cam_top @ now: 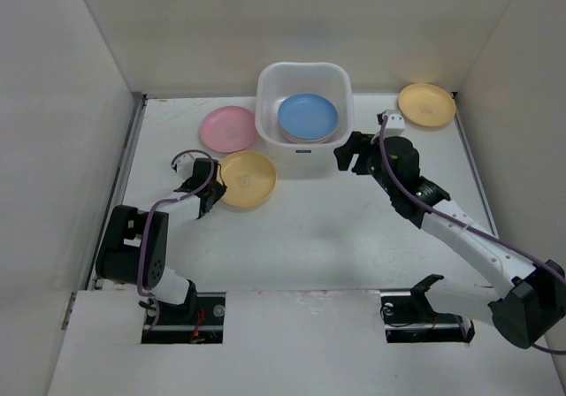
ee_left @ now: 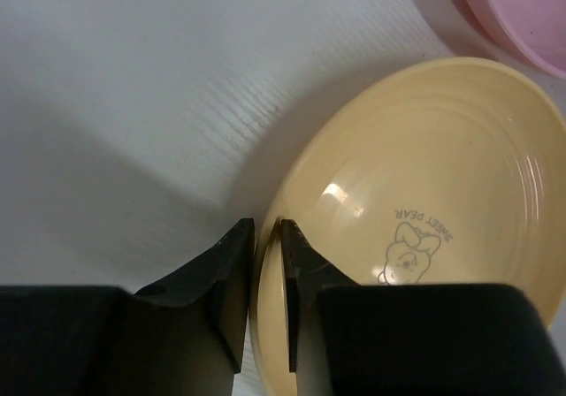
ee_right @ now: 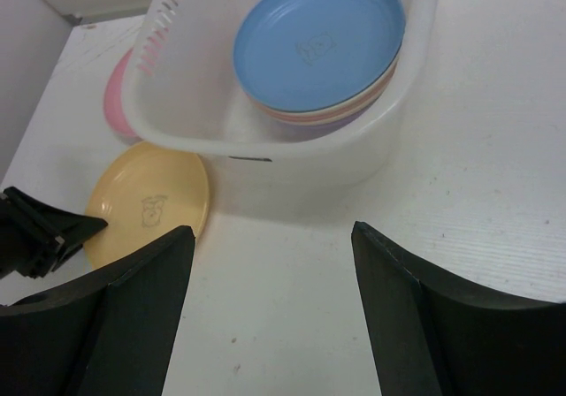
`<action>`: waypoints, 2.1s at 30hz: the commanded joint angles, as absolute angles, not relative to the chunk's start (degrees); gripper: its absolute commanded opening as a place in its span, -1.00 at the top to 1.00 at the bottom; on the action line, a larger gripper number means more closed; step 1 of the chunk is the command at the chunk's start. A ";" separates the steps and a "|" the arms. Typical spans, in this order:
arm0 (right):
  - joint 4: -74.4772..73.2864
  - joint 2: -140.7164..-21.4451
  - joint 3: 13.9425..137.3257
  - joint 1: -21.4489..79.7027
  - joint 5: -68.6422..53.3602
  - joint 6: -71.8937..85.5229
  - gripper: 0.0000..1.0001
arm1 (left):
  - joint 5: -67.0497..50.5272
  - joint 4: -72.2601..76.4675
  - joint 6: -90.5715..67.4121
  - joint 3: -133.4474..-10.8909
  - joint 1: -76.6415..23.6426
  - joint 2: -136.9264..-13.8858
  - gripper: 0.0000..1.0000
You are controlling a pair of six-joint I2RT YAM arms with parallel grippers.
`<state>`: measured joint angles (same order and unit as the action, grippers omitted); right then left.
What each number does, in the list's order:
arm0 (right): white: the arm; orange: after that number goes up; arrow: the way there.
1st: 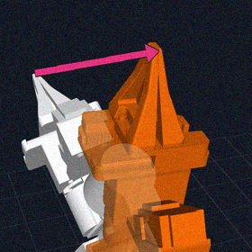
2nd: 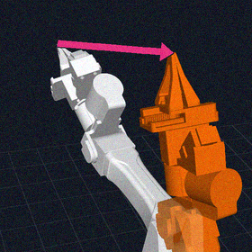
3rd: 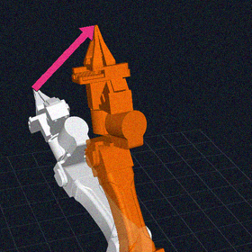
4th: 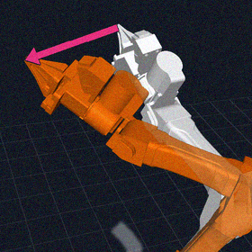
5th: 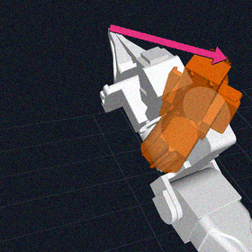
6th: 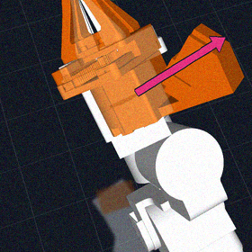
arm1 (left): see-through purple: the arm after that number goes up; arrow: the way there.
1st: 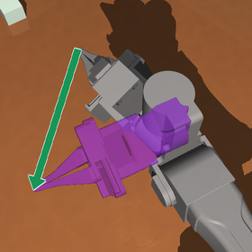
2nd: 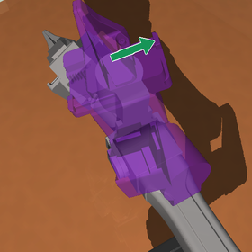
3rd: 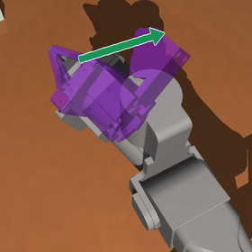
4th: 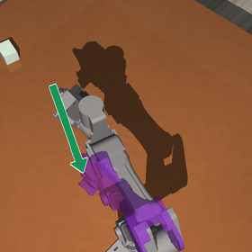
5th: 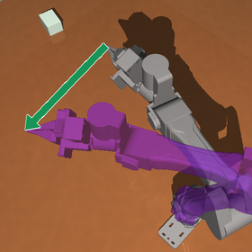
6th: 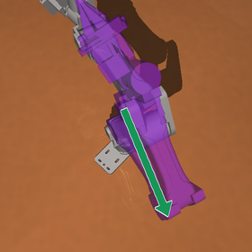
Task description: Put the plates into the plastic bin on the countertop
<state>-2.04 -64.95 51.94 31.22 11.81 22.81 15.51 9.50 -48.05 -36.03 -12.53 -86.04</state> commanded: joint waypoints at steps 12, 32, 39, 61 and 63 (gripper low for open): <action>0.71 -62.40 47.73 32.56 12.48 24.87 -0.55 | 19.76 -7.28 -42.90 -36.81 -10.24 -57.33 0.87; -4.48 -52.38 38.50 26.06 16.79 28.83 -0.56 | 20.04 5.01 -28.66 -85.76 -25.18 -91.56 0.82; -6.33 -51.59 38.67 24.04 17.05 28.56 -0.56 | 16.97 6.24 -23.73 -99.83 -27.20 -108.61 0.81; 0.35 -61.08 41.74 14.81 19.33 35.86 -0.54 | 14.41 9.31 -12.40 -103.46 -29.49 -117.35 -0.57; 0.53 -62.13 42.97 13.32 19.95 35.51 -0.55 | 14.24 9.58 -11.69 -101.09 -29.75 -113.40 -0.78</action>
